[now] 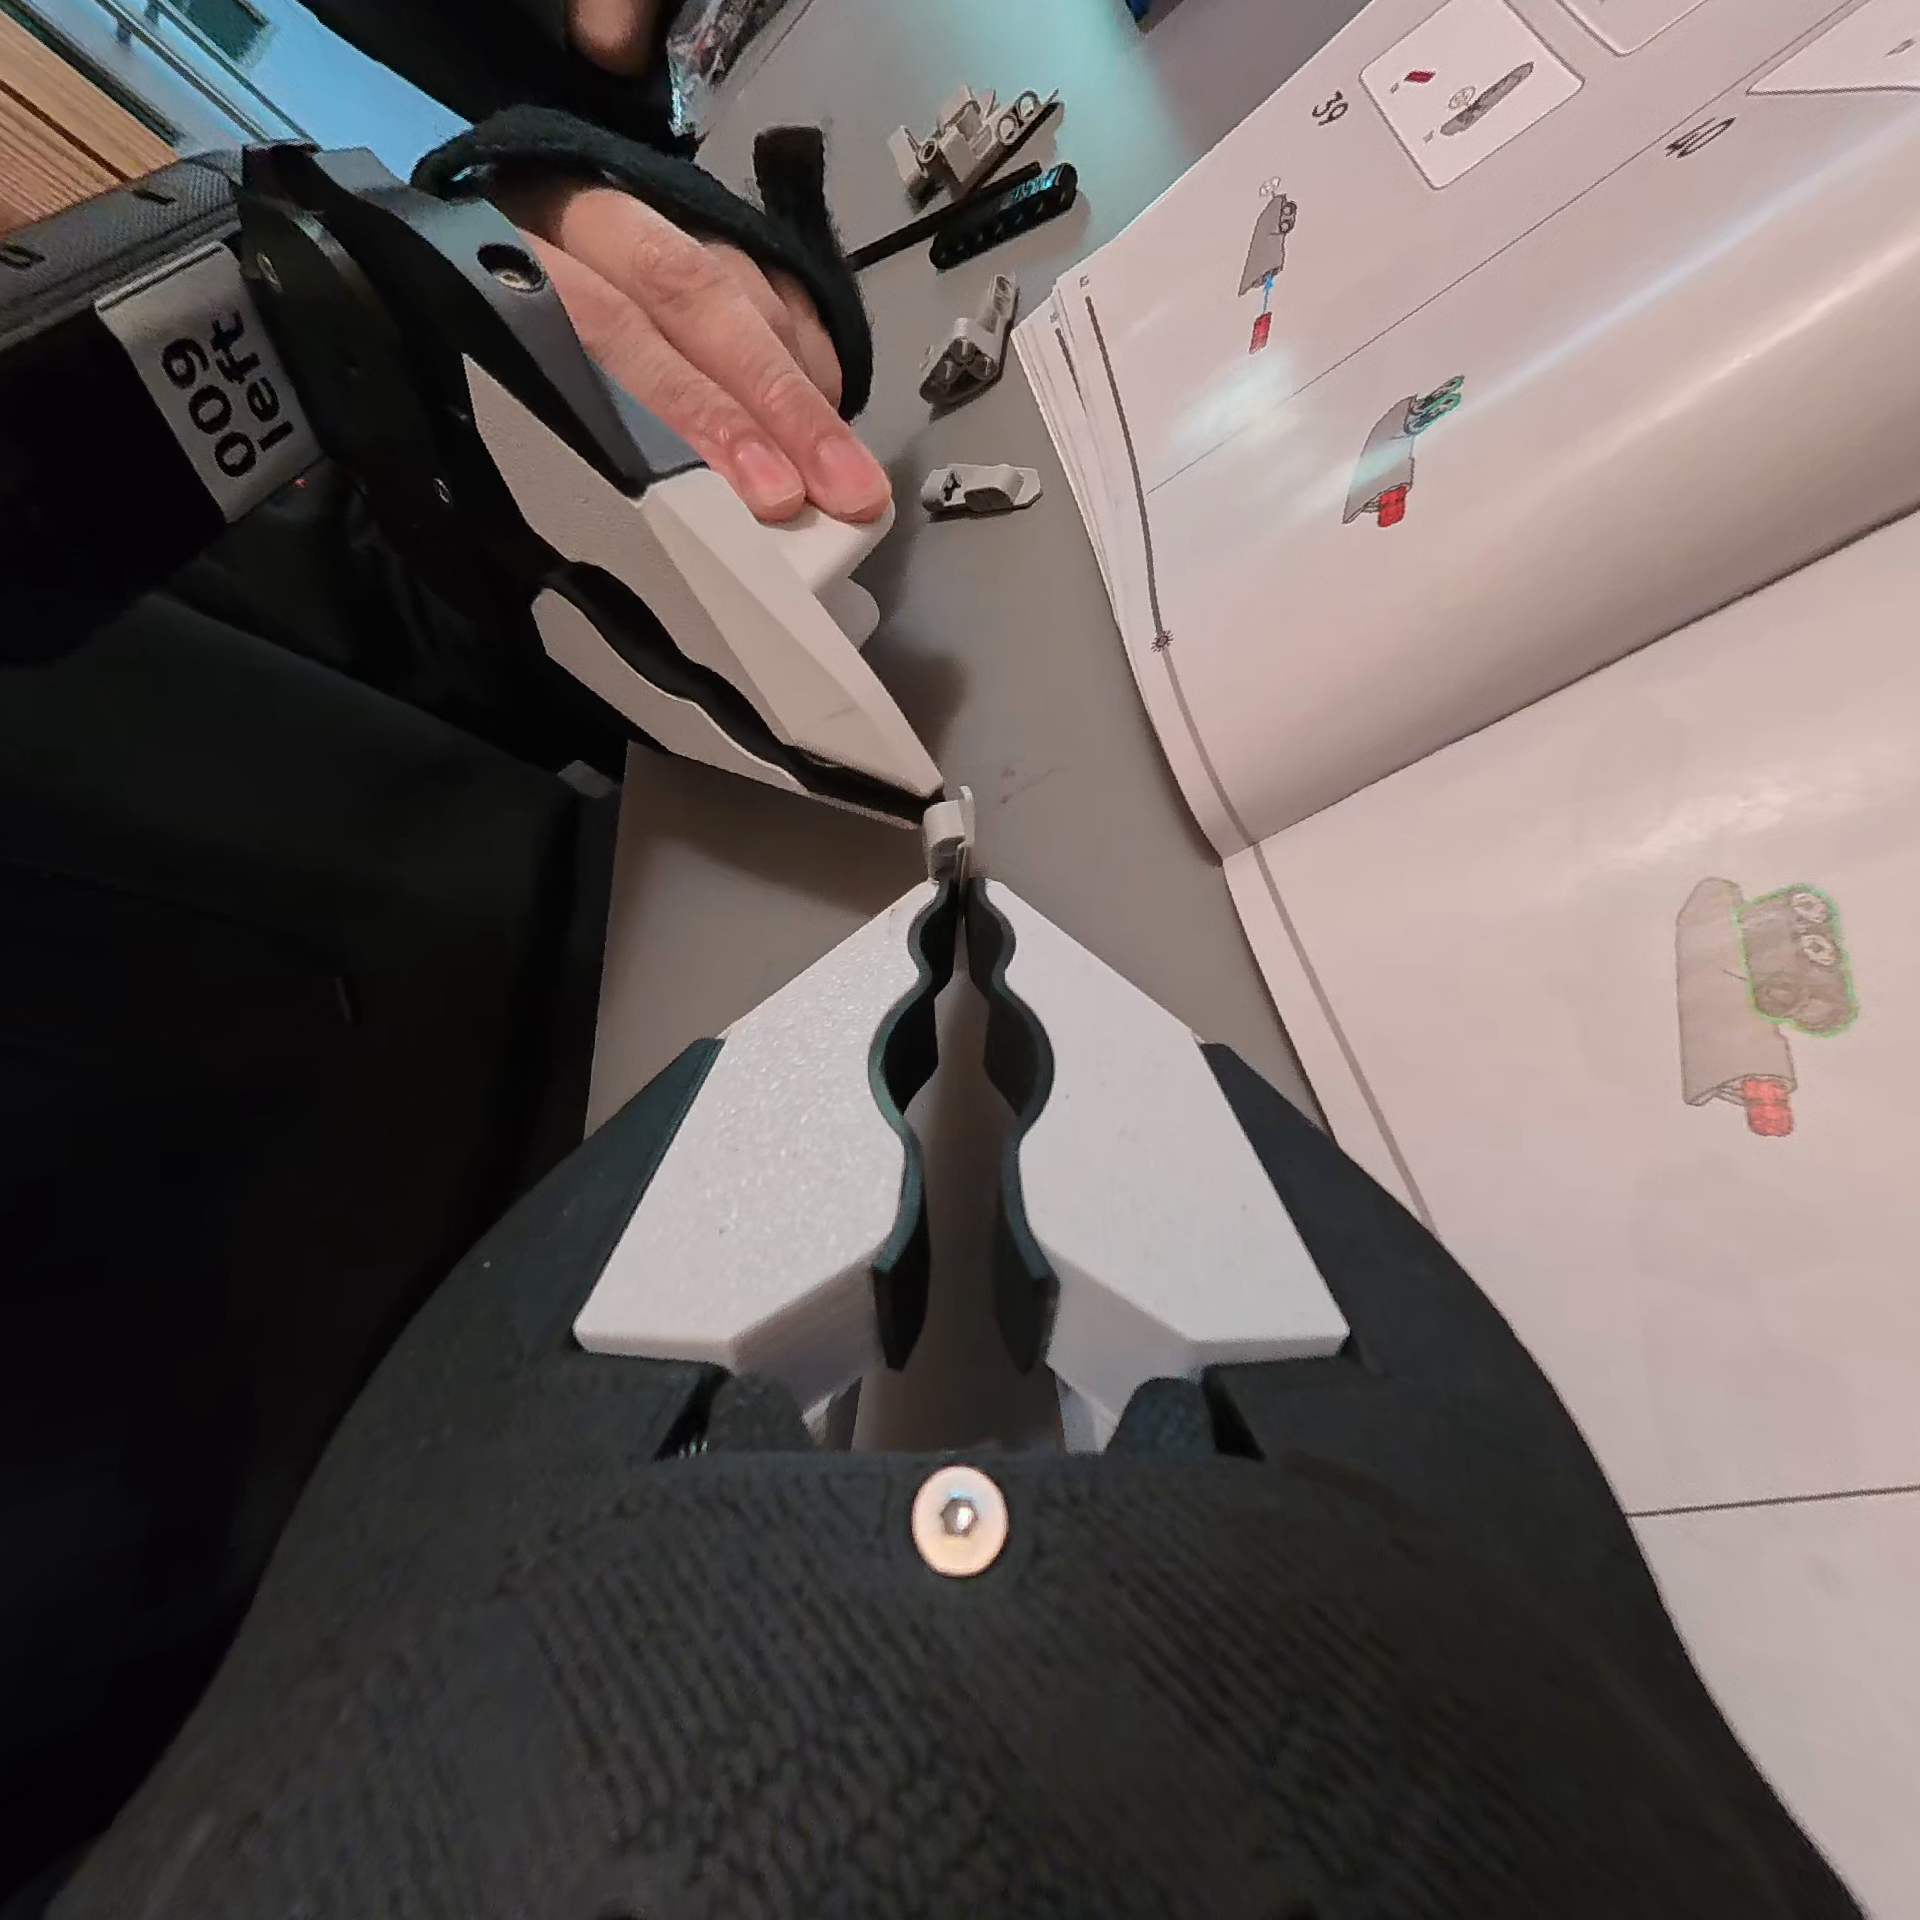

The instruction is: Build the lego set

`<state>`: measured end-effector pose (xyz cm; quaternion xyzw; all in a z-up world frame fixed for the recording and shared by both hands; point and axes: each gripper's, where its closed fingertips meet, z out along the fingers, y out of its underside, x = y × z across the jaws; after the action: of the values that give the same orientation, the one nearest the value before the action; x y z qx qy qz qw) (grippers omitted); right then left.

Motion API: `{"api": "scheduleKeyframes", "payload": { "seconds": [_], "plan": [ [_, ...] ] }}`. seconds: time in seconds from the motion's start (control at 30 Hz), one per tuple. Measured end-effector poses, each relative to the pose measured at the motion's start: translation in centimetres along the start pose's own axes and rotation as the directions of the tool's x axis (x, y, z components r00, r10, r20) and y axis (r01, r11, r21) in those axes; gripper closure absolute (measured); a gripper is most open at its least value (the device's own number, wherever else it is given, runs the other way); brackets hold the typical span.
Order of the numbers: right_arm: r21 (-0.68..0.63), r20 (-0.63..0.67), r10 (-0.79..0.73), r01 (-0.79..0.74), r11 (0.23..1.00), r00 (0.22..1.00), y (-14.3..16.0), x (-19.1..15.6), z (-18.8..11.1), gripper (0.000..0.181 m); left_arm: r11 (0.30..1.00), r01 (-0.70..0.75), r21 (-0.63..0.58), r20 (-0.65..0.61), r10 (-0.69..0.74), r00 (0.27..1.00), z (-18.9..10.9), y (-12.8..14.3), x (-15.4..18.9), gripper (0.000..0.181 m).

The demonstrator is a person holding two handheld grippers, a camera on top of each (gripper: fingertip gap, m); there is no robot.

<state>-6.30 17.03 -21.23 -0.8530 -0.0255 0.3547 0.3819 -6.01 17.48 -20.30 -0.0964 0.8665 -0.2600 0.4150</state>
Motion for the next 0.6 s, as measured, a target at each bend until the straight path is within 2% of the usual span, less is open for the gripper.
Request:
{"api": "scheduleKeyframes", "payload": {
  "seconds": [0.13,0.33,0.4,0.6],
  "plan": [
    [-0.001,-0.01,-0.004,0.004,1.0,1.0,0.0,0.08,0.02,0.18,0.999,-0.038,-0.029,0.022,0.039,0.999,0.08,0.04,-0.15,0.18],
    [0.0,-0.031,-0.002,0.002,1.0,1.0,0.0,0.3,0.05,0.18,0.968,-0.187,-0.169,0.061,0.2,0.978,0.26,0.28,-0.34,0.18],
    [-0.002,-0.032,-0.002,0.002,1.0,1.0,0.01,0.31,0.05,0.18,0.975,-0.156,-0.16,0.05,0.166,0.985,0.28,0.25,-0.33,0.18],
    [-0.008,-0.028,-0.005,0.005,1.0,1.0,0.08,0.21,0.15,0.18,0.995,0.098,-0.031,-0.076,-0.1,0.992,0.21,0.14,-0.09,0.18]
  ]
}}
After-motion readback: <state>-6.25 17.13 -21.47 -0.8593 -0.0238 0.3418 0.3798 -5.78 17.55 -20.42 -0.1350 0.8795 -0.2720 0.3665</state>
